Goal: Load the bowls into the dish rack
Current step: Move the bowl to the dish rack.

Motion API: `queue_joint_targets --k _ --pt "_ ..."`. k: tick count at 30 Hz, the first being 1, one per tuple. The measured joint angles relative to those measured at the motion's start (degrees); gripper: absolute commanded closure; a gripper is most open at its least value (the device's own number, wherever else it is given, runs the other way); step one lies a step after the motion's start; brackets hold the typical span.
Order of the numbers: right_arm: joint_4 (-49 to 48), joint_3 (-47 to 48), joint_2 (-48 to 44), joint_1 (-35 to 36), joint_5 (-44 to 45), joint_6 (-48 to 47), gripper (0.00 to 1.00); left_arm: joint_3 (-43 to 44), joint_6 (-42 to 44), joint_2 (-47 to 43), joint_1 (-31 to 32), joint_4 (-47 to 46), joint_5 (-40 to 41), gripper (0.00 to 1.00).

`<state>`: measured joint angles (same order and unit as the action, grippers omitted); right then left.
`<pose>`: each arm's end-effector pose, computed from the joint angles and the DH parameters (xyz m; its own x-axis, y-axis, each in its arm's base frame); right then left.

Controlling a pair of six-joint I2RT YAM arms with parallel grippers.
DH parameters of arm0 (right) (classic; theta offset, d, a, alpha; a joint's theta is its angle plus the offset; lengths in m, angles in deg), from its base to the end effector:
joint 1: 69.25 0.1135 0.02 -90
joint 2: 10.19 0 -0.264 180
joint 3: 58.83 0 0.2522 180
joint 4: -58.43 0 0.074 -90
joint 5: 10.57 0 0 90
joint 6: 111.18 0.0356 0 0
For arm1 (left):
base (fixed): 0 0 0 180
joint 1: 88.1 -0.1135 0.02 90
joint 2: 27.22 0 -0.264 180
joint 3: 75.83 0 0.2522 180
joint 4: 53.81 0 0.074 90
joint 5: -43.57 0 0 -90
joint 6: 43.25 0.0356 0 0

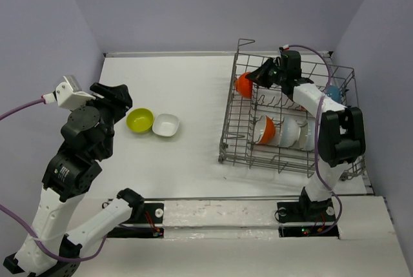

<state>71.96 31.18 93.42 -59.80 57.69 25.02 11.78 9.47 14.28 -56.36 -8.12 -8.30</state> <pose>0.4146 0.0824 0.2620 -0.6561 0.5704 -0.4941 -0.0060 0.6508 0.7593 0.0959 -0.0335 0.4709 0.0724 -0.6050 -0.7929 -0.0848 0.7884 -0.6093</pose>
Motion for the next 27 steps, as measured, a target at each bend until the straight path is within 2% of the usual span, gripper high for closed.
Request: queue_joint_targets --k 6,11,20,27 --pt "1.84 0.96 0.0 -0.02 0.11 -0.94 0.99 0.0 0.22 0.02 0.0 -0.11 -0.5 0.37" --pt "2.16 0.96 0.0 -0.02 0.13 -1.14 0.99 0.24 2.25 2.56 -0.04 -2.36 -4.83 0.38" --pt "2.4 0.96 0.0 -0.02 0.17 -1.4 0.99 0.52 5.14 22.34 -0.07 -8.07 -19.15 0.39" --pt "2.4 0.96 0.0 -0.02 0.2 -1.42 0.99 0.48 6.03 27.47 4.33 -10.97 -23.23 0.33"
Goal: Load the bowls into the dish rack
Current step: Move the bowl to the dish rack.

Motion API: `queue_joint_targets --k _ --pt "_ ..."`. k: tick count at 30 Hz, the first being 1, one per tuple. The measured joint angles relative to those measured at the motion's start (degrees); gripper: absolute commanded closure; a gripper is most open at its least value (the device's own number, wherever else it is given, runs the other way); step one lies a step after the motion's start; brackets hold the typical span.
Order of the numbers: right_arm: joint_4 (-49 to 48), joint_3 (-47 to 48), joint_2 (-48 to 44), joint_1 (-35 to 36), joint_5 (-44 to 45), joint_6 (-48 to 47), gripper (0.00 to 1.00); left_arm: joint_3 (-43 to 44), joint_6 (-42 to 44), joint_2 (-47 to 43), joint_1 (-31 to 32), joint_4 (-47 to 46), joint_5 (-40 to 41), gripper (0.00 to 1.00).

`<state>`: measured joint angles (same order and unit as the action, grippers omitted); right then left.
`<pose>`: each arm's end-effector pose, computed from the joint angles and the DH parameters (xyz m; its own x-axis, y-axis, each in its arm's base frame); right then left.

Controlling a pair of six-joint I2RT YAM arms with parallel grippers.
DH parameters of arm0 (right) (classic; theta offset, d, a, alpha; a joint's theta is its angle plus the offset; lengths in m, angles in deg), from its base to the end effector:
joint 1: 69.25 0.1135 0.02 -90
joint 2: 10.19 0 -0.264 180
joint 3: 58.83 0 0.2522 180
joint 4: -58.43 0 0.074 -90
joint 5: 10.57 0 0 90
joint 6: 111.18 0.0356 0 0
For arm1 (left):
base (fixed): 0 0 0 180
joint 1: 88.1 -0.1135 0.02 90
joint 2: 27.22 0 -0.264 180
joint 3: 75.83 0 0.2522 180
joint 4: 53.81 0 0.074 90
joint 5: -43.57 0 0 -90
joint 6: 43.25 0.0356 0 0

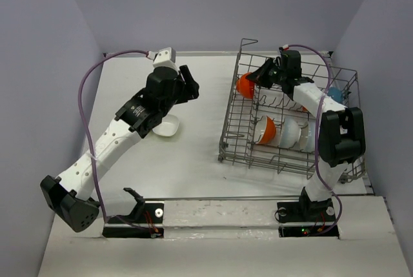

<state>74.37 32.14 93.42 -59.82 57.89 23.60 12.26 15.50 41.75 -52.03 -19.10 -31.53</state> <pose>0.4144 0.0821 0.2637 -0.6664 0.5535 -0.4996 -0.0015 0.6690 0.7432 0.2220 -0.1504 0.4134 -0.3770 -0.3456 -0.8593 0.2026 0.8745 -0.4406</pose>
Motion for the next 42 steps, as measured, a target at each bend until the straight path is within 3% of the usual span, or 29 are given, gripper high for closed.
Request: queue_joint_targets --k 16,42 --pt "0.0 0.0 0.02 0.0 0.15 0.0 0.99 3.74 1.22 12.02 15.87 -2.67 1.25 0.33" --pt "0.0 0.0 0.02 0.0 0.24 -0.02 0.99 1.95 -0.61 13.0 20.79 -0.83 3.17 0.41"
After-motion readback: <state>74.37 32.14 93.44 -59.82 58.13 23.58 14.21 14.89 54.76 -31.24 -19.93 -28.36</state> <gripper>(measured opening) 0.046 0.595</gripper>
